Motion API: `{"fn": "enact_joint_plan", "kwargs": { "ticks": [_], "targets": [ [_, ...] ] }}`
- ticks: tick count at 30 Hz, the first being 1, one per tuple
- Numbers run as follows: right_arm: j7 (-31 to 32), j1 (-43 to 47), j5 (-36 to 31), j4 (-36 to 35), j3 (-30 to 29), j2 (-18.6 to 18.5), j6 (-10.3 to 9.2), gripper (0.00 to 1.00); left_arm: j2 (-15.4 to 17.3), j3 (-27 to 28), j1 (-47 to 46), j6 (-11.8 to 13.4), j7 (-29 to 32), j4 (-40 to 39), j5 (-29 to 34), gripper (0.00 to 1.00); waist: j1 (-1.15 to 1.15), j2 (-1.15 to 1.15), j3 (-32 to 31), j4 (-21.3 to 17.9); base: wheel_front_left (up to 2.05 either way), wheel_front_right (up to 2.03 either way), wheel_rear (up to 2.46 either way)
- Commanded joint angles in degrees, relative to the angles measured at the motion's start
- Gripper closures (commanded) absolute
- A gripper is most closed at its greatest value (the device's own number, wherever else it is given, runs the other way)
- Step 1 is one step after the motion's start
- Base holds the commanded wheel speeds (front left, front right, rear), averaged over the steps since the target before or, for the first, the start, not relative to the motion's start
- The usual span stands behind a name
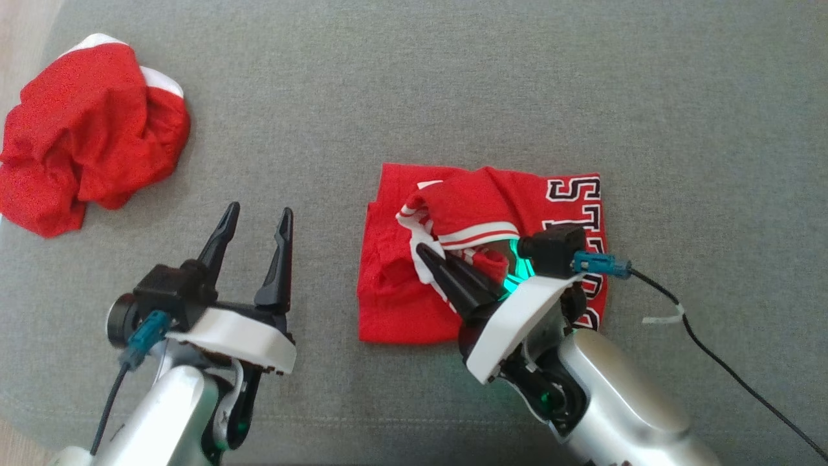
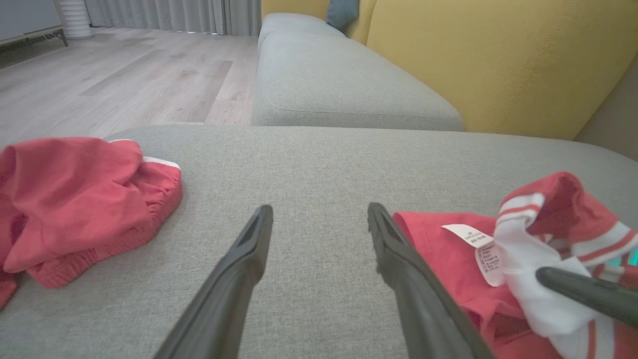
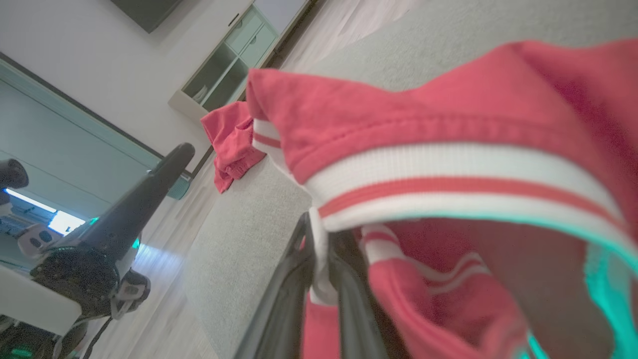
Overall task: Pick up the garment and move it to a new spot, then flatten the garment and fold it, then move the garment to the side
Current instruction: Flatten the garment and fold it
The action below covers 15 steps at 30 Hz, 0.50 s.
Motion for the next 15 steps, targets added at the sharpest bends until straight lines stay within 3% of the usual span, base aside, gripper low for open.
{"fn": "enact_joint_plan", "kwargs": {
  "ticks": [1, 2, 3, 4, 5, 11, 15],
  "targets": [
    [-1.2, -1.8, 0.8, -0.8, 2.0, 1.2, -0.04, 1.00, 0.9, 2.1, -2.6, -0.2, -0.3, -1.4, 0.5, 0.00, 0.00, 0.00, 0.0, 0.0, 0.00, 0.00, 0.00],
    [-2.0, -2.3, 0.9, -0.1, 2.5, 1.2, -0.04, 0.91, 0.9, 2.1, -2.6, -0.2, -0.4, -1.4, 0.5, 0.00, 0.00, 0.00, 0.0, -0.1, 0.00, 0.00, 0.00],
    [-3.0, -2.8, 0.9, 0.4, 3.1, 1.2, -0.04, 0.58, 1.0, 2.1, -2.7, -0.3, -0.4, -1.3, 0.5, 0.00, 0.00, 0.00, 0.0, -0.1, 0.00, 0.00, 0.00],
    [-4.0, -3.2, 1.2, 0.6, 3.7, 1.2, -0.04, 0.09, 1.0, 2.1, -2.7, -0.3, -0.4, -1.3, 0.5, 0.00, 0.00, 0.00, 0.0, -0.1, 0.00, 0.00, 0.00],
    [-6.4, -4.2, 0.8, 0.7, 4.9, 1.2, -0.04, 0.00, 1.1, 2.2, -2.8, -0.3, -0.4, -1.3, 0.6, 0.00, 0.00, 0.00, 0.2, -0.2, 0.00, 0.00, 0.00],
    [-13.1, -6.2, -4.1, -2.8, 8.0, 1.2, -0.04, 0.00, 1.0, 2.6, -3.0, 0.1, -0.5, -1.6, 0.8, 0.00, 0.00, 0.00, 0.6, -0.4, 0.00, 0.00, 0.00],
    [-16.3, -6.2, -8.5, -5.4, 5.8, 1.2, -0.04, 0.00, 1.3, 3.0, -2.8, 0.4, -0.6, -1.7, 0.8, 0.00, 0.00, 0.00, 0.6, -0.8, 0.00, 0.00, 0.00]
  ]
}}
